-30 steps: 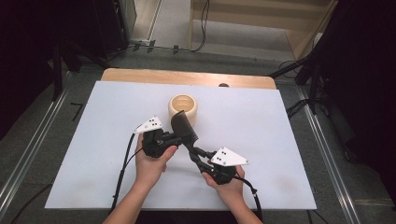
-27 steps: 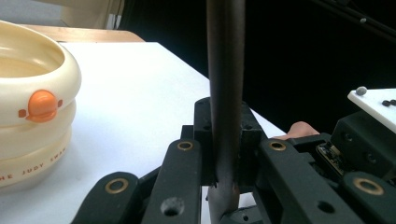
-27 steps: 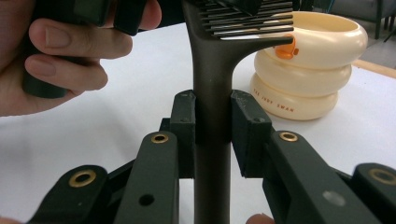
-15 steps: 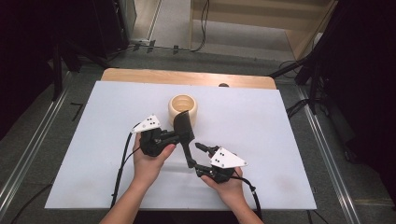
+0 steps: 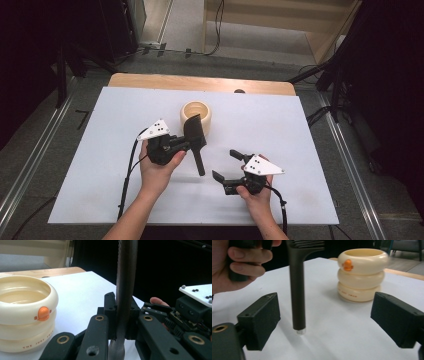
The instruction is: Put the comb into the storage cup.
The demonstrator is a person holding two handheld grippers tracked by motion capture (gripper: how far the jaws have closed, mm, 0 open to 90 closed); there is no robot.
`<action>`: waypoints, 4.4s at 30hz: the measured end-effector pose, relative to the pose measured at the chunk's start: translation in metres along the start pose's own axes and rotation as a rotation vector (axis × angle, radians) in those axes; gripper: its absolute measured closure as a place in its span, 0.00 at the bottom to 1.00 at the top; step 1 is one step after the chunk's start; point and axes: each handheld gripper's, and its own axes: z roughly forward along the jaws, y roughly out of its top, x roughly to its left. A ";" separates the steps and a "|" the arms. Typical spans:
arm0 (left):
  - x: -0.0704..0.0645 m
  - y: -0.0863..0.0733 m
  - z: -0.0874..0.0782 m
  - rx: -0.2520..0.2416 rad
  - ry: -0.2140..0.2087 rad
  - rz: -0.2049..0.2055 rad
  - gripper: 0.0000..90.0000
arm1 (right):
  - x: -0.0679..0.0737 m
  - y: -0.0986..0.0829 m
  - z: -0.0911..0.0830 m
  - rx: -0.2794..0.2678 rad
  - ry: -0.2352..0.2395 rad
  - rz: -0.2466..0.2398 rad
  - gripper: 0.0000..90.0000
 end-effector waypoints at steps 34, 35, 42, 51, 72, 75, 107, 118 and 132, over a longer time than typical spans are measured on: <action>0.011 0.021 -0.001 -0.030 0.039 0.036 0.93 | -0.048 -0.018 -0.073 -0.025 -0.127 0.006 0.00; 0.011 0.022 -0.001 -0.030 0.041 0.038 0.93 | -0.049 -0.019 -0.074 -0.026 -0.132 0.003 0.00; 0.015 0.029 -0.001 -0.039 0.047 0.044 0.93 | -0.056 -0.024 -0.086 -0.019 -0.157 0.011 0.00; 0.019 0.037 0.002 -0.049 0.061 0.043 0.93 | -0.062 -0.033 -0.100 -0.008 -0.177 0.018 0.00; 0.029 0.058 0.006 -0.066 0.094 0.048 0.93 | -0.072 -0.042 -0.130 -0.010 -0.216 0.031 0.00; 0.030 0.062 0.005 -0.073 0.094 0.049 0.93 | -0.073 -0.043 -0.135 -0.012 -0.230 0.034 0.00; 0.051 0.102 0.001 -0.149 0.135 0.047 0.93 | -0.084 -0.049 -0.144 -0.021 -0.237 0.055 0.00; 0.060 0.107 0.007 -0.161 0.147 0.039 0.93 | -0.084 -0.049 -0.144 -0.018 -0.234 0.058 0.00; 0.072 0.108 0.013 -0.203 0.202 0.006 0.93 | -0.084 -0.050 -0.144 -0.024 -0.230 0.055 0.00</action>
